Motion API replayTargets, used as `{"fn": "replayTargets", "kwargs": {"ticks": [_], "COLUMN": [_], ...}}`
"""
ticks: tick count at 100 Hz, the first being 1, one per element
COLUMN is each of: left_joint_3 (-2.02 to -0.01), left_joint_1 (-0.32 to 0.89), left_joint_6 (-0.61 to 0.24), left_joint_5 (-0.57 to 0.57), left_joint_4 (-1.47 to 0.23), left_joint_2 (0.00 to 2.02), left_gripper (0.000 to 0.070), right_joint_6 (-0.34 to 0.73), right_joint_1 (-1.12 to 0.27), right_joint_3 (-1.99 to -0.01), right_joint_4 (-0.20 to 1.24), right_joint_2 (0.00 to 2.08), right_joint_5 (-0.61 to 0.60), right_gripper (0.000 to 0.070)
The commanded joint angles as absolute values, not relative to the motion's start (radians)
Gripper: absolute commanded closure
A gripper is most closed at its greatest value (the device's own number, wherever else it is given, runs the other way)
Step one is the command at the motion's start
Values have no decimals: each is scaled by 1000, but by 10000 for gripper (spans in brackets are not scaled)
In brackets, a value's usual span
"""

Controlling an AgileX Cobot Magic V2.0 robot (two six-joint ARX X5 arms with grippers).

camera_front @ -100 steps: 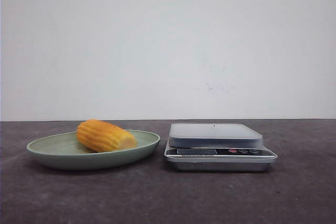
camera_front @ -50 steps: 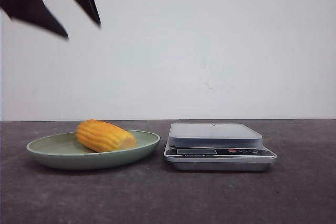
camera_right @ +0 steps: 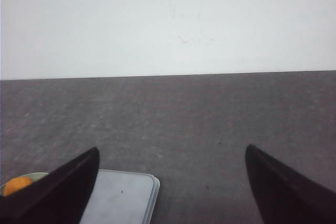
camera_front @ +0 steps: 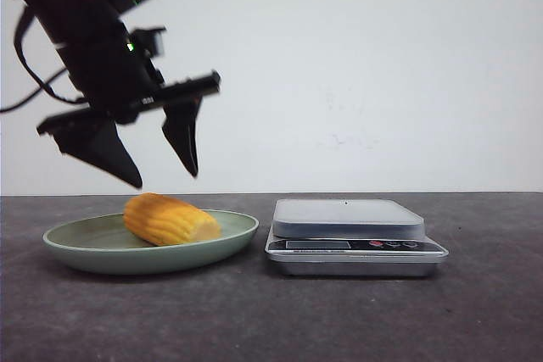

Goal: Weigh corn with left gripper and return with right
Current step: 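Lower the left gripper onto the yellow corn cob on the plate and grasp it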

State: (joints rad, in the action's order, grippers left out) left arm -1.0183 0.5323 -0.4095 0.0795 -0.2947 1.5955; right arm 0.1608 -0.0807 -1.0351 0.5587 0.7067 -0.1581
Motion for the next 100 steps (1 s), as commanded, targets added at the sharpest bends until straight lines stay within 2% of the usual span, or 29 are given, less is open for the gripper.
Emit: {"fn": "replayTargets", "kwargs": {"ticks": [1, 54, 68, 74, 80, 91, 95, 100], "left_joint_3": [-1033, -1033, -1033, -1033, -1033, -1034, -1034, -1035], "left_joint_1": [546, 563, 563, 563, 563, 563, 563, 563], "left_joint_6": [-424, -443, -434, -431, -422, -395, -389, -368], "left_joint_5": [83, 91, 91, 91, 91, 115, 130, 135], "left_joint_4": [-283, -328, -329, -329, -329, -324, -326, -325], "left_joint_2": [1625, 1700, 1700, 1698, 1693, 1673, 1661, 1644], "left_gripper": [306, 316, 442, 446, 484, 489, 533, 652], "right_joint_6": [148, 145, 145, 145, 145, 145, 145, 145], "right_joint_1": [-84, -84, -84, -84, -84, -84, -84, -84], "right_joint_3": [-1055, -1055, -1055, -1055, -1055, -1055, -1055, -1055], "right_joint_4": [551, 564, 569, 572, 574, 578, 579, 579], "right_joint_2": [711, 711, 711, 711, 711, 711, 711, 711], "right_joint_5": [-158, -158, -158, -158, -158, -157, -157, -157], "right_gripper": [137, 137, 137, 137, 137, 137, 137, 137]}}
